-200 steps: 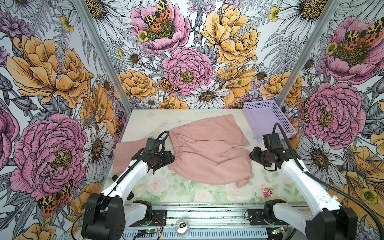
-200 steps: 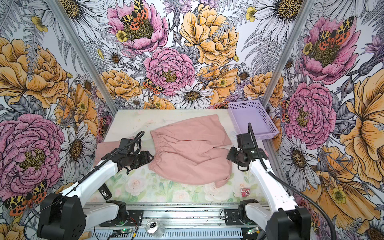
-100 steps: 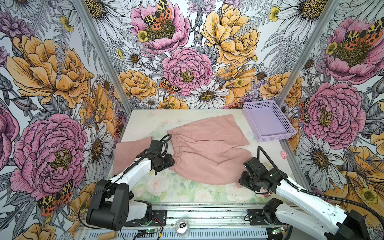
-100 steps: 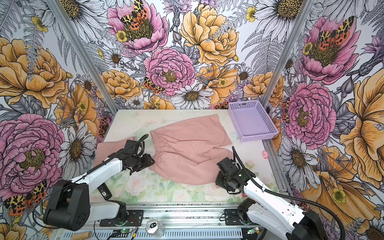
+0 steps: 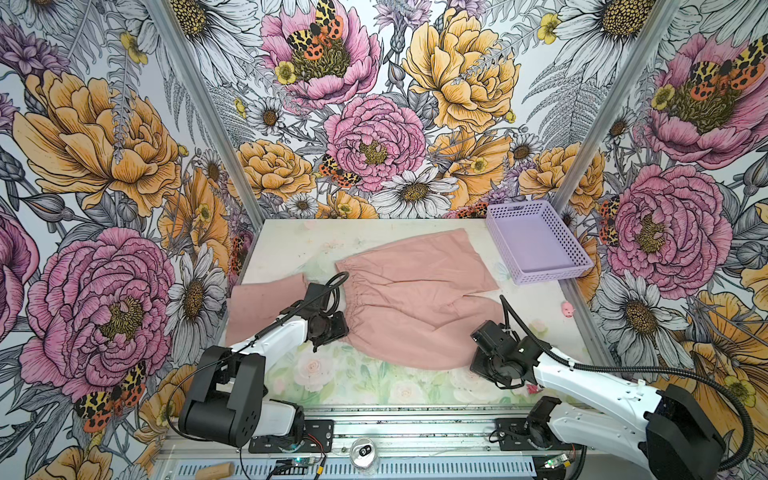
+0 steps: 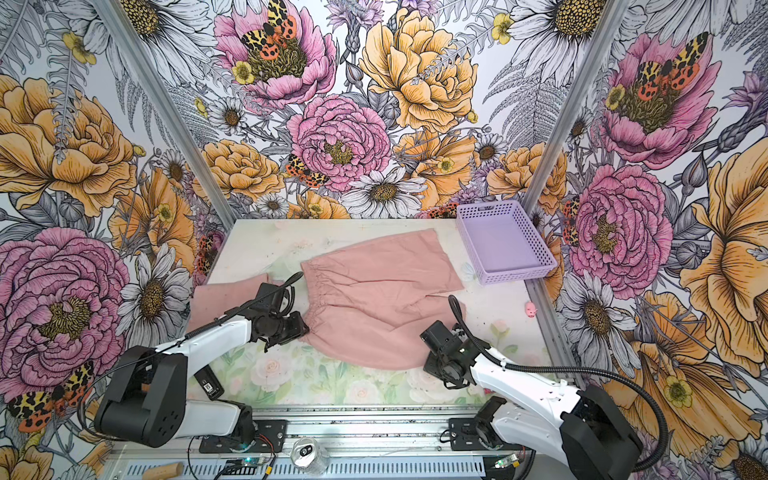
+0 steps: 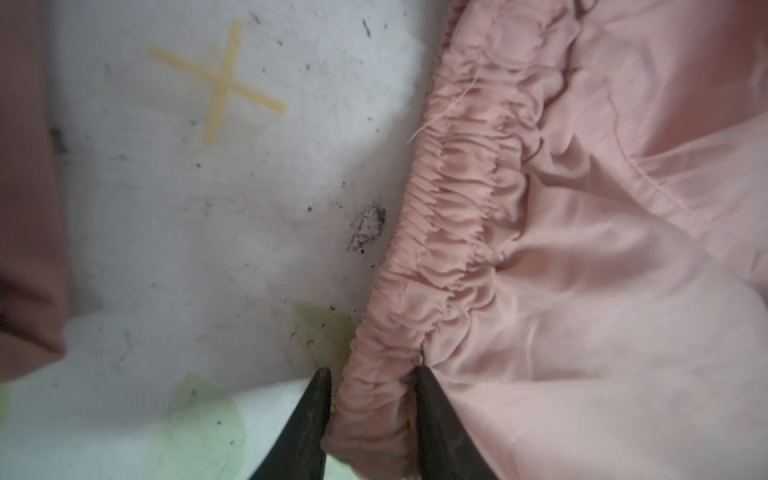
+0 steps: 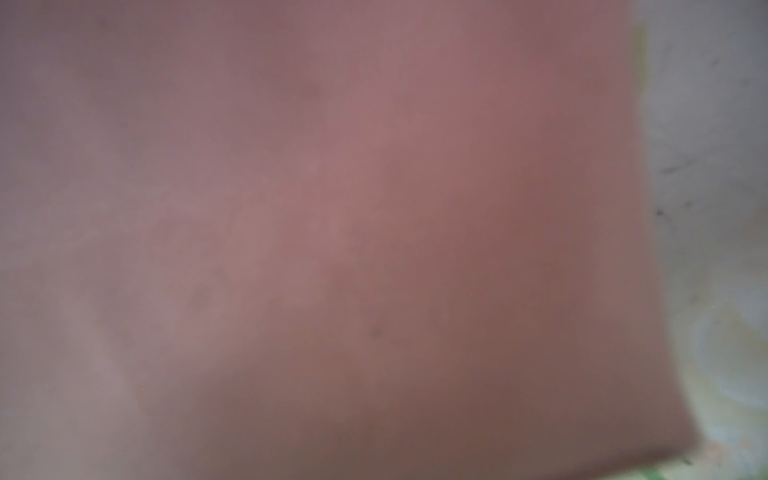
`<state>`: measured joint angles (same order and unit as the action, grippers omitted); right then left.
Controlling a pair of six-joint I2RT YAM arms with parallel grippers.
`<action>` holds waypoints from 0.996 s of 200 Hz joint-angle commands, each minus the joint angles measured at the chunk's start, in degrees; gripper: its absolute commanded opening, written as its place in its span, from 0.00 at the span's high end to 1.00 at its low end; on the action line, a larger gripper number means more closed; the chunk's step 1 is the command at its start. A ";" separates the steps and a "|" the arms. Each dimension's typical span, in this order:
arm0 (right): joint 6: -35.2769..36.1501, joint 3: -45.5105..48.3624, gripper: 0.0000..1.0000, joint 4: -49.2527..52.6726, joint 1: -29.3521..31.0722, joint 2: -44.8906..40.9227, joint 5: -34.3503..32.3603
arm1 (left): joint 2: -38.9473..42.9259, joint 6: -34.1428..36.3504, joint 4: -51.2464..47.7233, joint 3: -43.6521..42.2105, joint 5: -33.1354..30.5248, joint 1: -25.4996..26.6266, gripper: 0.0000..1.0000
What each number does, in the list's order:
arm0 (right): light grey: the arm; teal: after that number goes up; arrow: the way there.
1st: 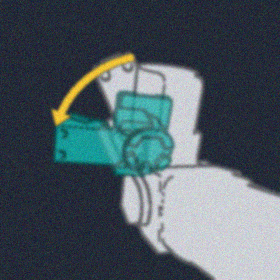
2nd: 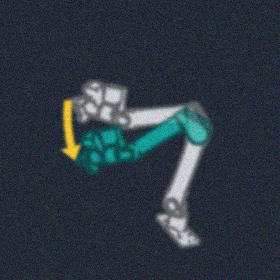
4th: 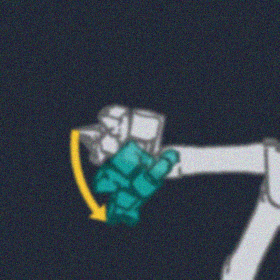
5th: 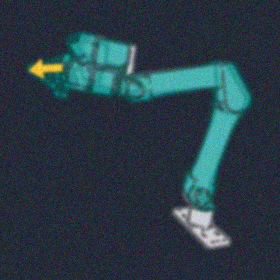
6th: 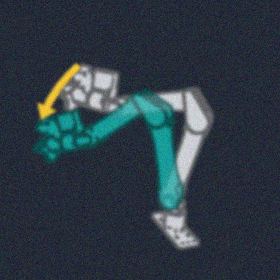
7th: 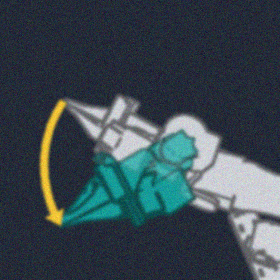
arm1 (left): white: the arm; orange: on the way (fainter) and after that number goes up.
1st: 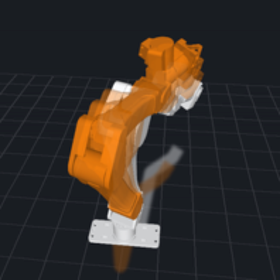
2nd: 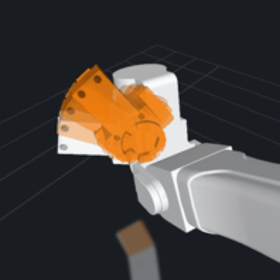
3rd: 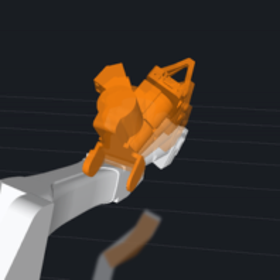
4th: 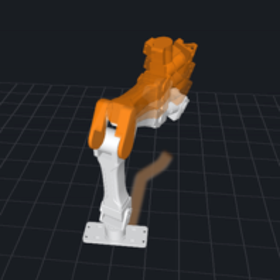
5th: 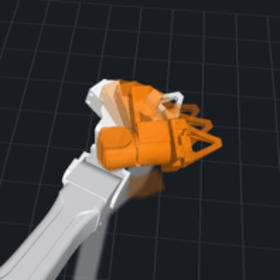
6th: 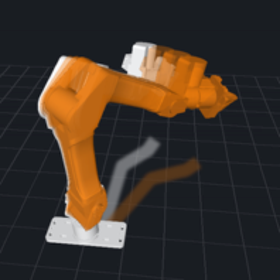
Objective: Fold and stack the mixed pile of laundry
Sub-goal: 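Grasp the waistband with the left gripper while the right grasps the near leg hem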
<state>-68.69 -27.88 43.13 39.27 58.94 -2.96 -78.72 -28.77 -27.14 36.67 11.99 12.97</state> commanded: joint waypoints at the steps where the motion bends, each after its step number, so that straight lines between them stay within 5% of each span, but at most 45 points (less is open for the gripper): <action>1: -0.02 -0.07 1.00 6.38 -1.03 -4.78 -2.91 | -0.30 -0.59 3.52 -0.49 -1.96 0.00 0.85; 16: 0.97 -1.30 1.00 11.04 -2.35 -7.82 -2.75 | 0.20 -1.10 4.23 -0.24 -2.24 -0.36 1.00; 99: 12.82 -15.63 1.00 30.48 -10.70 -8.63 -10.31 | 11.87 -2.55 0.60 -1.86 -3.71 -6.75 1.00; 122: 14.01 -16.18 0.70 30.74 -11.11 -7.00 -10.11 | 12.48 -2.91 0.07 -1.84 -1.94 -6.18 1.00; 138: 13.43 -16.00 0.59 30.69 -11.10 -7.36 -8.87 | 12.19 -3.17 -0.26 -2.03 -1.27 -5.06 1.00; 199: 6.65 -8.82 0.57 24.77 -7.12 -11.85 -0.66 | 12.83 -2.76 -1.67 -2.25 -2.54 -4.78 1.00</action>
<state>-57.47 -40.47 71.26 29.26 48.25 -7.75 -66.63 -31.22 -28.08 34.79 11.11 8.45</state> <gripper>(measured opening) 0.434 0.058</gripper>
